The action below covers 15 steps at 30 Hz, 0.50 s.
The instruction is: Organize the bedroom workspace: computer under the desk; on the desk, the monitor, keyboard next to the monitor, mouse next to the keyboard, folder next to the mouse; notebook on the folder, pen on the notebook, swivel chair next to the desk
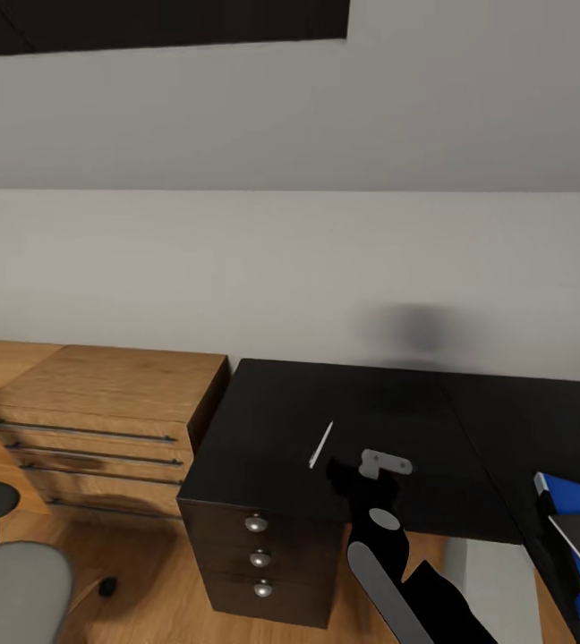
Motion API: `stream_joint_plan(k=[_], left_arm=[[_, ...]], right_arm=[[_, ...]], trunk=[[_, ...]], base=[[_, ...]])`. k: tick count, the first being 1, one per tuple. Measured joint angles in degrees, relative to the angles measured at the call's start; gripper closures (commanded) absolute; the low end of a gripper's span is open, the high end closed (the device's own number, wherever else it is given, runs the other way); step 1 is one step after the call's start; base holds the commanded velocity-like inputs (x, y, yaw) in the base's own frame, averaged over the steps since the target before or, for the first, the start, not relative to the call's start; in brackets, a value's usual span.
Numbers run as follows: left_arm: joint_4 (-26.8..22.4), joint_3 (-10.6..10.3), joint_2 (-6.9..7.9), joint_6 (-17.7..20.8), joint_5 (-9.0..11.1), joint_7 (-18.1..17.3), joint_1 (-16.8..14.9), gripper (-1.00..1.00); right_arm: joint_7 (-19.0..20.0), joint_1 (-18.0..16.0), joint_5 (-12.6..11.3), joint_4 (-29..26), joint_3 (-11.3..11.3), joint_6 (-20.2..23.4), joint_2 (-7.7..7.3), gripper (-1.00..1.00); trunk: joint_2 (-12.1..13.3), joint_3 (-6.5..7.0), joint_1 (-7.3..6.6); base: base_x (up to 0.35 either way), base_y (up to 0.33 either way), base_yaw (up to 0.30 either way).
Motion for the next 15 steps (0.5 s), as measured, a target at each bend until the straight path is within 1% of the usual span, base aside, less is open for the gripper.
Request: stream_joint_plan(k=[3,5,8,9,10,11,12,13,14,15], left_arm=[[0.0,0.0,0.0,0.0,0.0,0.0,0.0,-1.0],[0.0,0.0,0.0,0.0,0.0,0.1,0.0,-1.0],[0.0,0.0,0.0,0.0,0.0,0.1,0.0,-1.0],[0.0,0.0,-0.02,0.0,0.0,0.1,0.0,-1.0],[0.0,0.0,-0.03,0.0,0.0,0.1,0.0,-1.0],[0.0,0.0,-0.05,0.0,-0.1,0.1,0.0,-1.0],[0.0,0.0,-0.06,0.0,-0.1,0.1,0.0,-1.0],[0.0,-0.1,-0.08,0.0,-0.1,0.1,0.0,-1.0],[0.0,-0.1,-0.09,0.0,-0.1,0.1,0.0,-1.0],[0.0,-0.1,-0.09,0.0,-0.1,0.1,0.0,-1.0]], right_arm=[[0.1,0.0,0.0,0.0,0.0,0.0,0.01,-1.0],[0.3,0.0,0.0,0.1,0.6,0.0,0.04,-1.0],[0.3,0.0,0.1,0.1,2.3,0.0,0.02,-1.0],[0.3,0.0,1.3,0.1,3.3,0.0,0.01,-1.0],[0.3,0.0,2.4,0.1,3.9,0.0,0.04,-1.0],[0.3,0.0,4.2,0.2,4.9,-0.1,0.1,-1.0],[0.3,0.0,5.1,0.2,5.2,-0.1,0.15,-1.0],[0.7,-0.1,7.5,0.6,6.2,-0.1,1.13,-1.0],[0.9,-0.3,8.2,0.9,6.3,0.0,1.78,-1.0],[1.0,-0.5,8.6,1.0,6.3,0.0,2.09,-1.0]], trunk=[[0.0,-0.04,0.0],[0.0,-0.05,0.0],[0.0,-0.06,0.0],[0.0,-0.06,0.0],[0.0,-0.06,0.0],[0.0,-0.06,0.0],[0.0,-0.06,0.0],[0.0,-0.06,0.0],[0.0,-0.06,0.0],[0.0,-0.06,0.0]], base=[[0.001,0.001,0.071],[0.0,0.0,0.024],[0.0,0.0,0.01],[0.0,0.0,0.006],[0.0,0.0,0.004],[0.0,0.0,0.003],[0.0,0.0,0.0],[0.0,0.0,0.0],[0.0,0.0,0.0],[0.0,0.0,0.0]])
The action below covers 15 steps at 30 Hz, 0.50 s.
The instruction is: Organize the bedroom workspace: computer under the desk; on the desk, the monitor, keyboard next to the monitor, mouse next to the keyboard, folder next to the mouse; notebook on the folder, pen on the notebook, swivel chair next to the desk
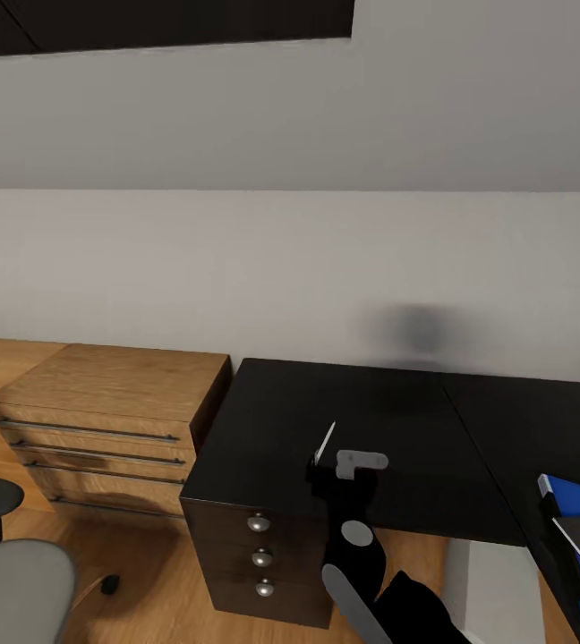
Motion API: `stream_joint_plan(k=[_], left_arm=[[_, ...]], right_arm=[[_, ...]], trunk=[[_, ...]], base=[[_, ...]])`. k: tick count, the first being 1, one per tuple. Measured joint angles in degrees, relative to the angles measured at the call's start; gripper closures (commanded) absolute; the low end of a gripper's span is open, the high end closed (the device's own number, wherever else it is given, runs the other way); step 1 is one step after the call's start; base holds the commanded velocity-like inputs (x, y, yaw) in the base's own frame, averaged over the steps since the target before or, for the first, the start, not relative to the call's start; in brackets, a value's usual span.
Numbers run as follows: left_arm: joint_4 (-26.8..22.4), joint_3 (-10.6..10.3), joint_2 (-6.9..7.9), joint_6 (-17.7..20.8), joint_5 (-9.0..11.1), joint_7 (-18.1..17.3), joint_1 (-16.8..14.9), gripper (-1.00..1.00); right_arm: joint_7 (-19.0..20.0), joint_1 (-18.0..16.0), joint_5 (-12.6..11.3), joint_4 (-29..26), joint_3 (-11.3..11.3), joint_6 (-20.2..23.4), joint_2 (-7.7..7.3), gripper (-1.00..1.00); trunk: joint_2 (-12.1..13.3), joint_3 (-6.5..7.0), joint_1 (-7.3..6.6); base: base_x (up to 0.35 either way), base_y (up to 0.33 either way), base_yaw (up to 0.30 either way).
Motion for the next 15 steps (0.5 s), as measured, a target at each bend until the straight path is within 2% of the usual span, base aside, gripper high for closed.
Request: stream_joint_plan(k=[5,10,11,14,15], left_arm=[[0.0,0.0,0.0,0.0,0.0,0.0,0.0,-1.0],[0.0,-0.1,0.0,0.0,-0.1,0.0,0.0,-1.0],[0.0,-0.1,-0.02,0.0,-0.1,0.0,0.0,-1.0],[0.0,-0.1,-0.06,0.0,-0.1,0.0,0.0,-1.0],[0.0,-0.1,-0.07,0.0,-0.1,0.0,0.0,-1.0]], right_arm=[[0.4,-4.1,2.4,1.8,-0.2,0.3,1.01,-1.0],[1.9,-11.5,3.1,8.8,-0.3,0.5,2.9,-1.0],[3.4,-13.4,3.2,11.3,-0.3,0.5,3.54,-1.0],[6.4,-16.5,3.3,15.8,-0.4,0.6,4.2,-1.0],[8.7,-18.6,3.3,19.2,-0.4,0.5,4.49,-1.0]], trunk=[[0.0,0.0,0.0],[0.0,0.0,0.0],[0.0,0.0,0.0],[0.0,0.0,0.0],[0.0,0.0,0.0]], base=[[0.0,0.0,0.0],[0.0,0.0,0.0],[0.0,0.0,0.0],[0.0,0.0,0.0],[0.0,0.0,0.0]])
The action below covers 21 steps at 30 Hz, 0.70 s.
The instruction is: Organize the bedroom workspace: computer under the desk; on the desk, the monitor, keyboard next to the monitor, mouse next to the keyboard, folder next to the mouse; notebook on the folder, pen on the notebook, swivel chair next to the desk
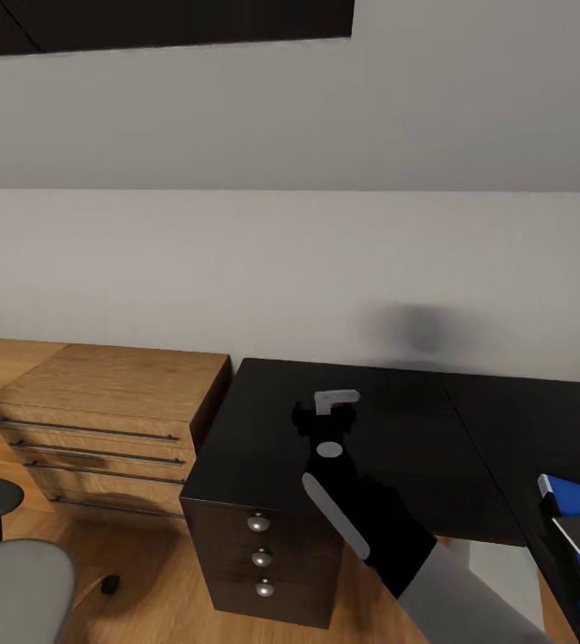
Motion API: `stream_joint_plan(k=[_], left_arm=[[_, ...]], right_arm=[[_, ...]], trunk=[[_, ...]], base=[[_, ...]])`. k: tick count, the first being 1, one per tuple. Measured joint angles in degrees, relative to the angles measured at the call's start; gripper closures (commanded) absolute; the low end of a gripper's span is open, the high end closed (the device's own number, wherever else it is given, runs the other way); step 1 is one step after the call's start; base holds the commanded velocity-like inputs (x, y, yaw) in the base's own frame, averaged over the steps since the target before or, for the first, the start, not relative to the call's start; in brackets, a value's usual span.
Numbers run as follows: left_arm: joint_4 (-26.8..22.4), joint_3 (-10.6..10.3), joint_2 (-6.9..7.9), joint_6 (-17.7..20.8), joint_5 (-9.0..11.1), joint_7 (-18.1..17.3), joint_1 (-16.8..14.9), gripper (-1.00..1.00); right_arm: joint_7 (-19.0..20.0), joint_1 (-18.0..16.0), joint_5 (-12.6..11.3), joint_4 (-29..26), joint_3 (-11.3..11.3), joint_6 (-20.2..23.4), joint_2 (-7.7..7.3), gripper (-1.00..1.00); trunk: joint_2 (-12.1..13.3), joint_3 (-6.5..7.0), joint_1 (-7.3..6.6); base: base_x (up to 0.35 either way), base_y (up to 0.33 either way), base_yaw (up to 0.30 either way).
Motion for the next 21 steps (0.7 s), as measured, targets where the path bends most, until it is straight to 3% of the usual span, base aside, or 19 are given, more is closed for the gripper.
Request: stream_joint_plan(k=[5,11,15,21], left_arm=[[0.0,0.0,-0.02,0.0,0.0,-0.1,0.0,-1.0],[-0.1,-0.1,-0.02,0.0,0.0,-0.1,0.0,-1.0],[-0.1,-0.1,-0.07,0.0,0.1,-0.2,0.0,-1.0],[0.0,-0.2,-0.62,0.0,0.0,-0.1,0.0,-1.0]], right_arm=[[7.7,-5.2,-0.1,11.3,-2.1,-0.4,1.13,-1.0],[17.9,-7.7,0.0,24.4,-7.9,-1.9,2.42,-1.0],[21.0,-8.1,-0.1,29.1,-9.2,-2.3,2.65,-1.0],[22.3,-8.2,-1.2,31.5,-9.8,-2.2,2.49,-1.0]], trunk=[[0.0,0.0,0.0],[0.0,-0.01,0.0],[0.0,-0.01,0.0],[0.0,0.0,0.0]], base=[[0.0,0.0,0.0],[0.0,0.0,0.0],[0.0,0.0,0.0],[0.0,0.0,0.0]])
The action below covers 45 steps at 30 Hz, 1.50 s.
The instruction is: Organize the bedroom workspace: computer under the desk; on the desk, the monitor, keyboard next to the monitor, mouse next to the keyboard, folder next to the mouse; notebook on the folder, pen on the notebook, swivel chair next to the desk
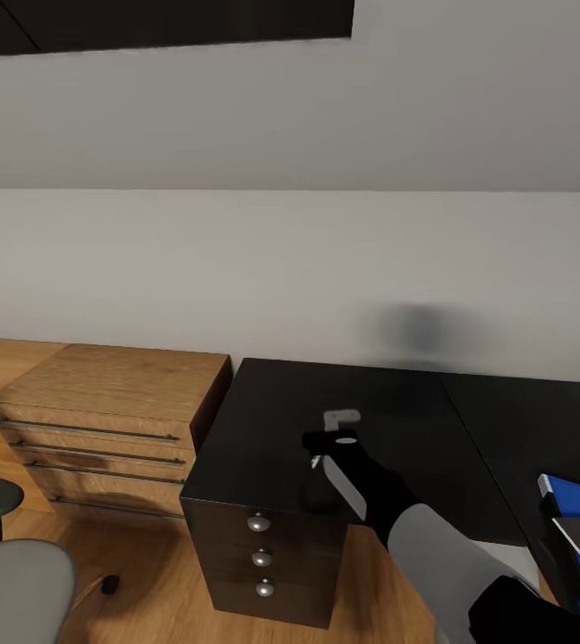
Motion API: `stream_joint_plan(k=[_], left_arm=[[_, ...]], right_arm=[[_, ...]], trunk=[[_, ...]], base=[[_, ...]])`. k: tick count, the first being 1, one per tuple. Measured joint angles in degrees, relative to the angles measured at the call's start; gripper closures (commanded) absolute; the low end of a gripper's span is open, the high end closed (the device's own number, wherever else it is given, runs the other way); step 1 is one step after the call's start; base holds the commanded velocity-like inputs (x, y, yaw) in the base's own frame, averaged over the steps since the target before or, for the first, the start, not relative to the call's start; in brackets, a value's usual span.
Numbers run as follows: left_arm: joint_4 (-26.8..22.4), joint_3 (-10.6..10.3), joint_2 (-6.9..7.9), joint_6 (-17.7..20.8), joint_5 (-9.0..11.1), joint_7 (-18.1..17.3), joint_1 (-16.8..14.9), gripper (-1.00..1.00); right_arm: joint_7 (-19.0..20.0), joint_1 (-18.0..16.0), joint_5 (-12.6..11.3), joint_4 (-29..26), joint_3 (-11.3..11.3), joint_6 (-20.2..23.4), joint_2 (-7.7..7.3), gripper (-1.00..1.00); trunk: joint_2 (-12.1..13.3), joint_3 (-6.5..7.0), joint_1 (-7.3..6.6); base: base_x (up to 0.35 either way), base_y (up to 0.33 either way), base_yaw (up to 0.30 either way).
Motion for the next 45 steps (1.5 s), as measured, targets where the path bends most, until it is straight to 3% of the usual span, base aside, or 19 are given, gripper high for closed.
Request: stream_joint_plan(k=[4,32,41,45], left_arm=[[0.0,-0.1,-0.13,0.0,0.0,0.0,0.0,-1.0],[-1.2,-0.1,-0.21,0.0,0.1,-0.1,0.0,-1.0],[-1.9,-0.1,-0.31,0.0,0.1,0.0,0.0,-1.0],[-2.0,-0.1,-0.3,0.0,0.1,0.0,0.0,-1.0]], right_arm=[[0.2,0.1,-1.1,0.9,-0.2,0.1,-0.1,-1.0],[0.0,0.2,-1.2,4.6,-0.2,0.1,-0.34,-1.0],[-0.1,0.2,-1.2,6.2,-0.2,0.1,-0.55,-1.0],[-0.1,0.2,-1.2,6.4,-0.2,0.1,-0.51,-1.0]], trunk=[[0.0,0.0,0.0],[0.0,0.0,0.0],[-3.6,-1.61,1.97],[-3.6,-1.62,1.98]], base=[[0.0,0.0,0.0],[0.046,0.036,0.0],[0.0,0.0,0.0],[0.0,0.0,0.0]])
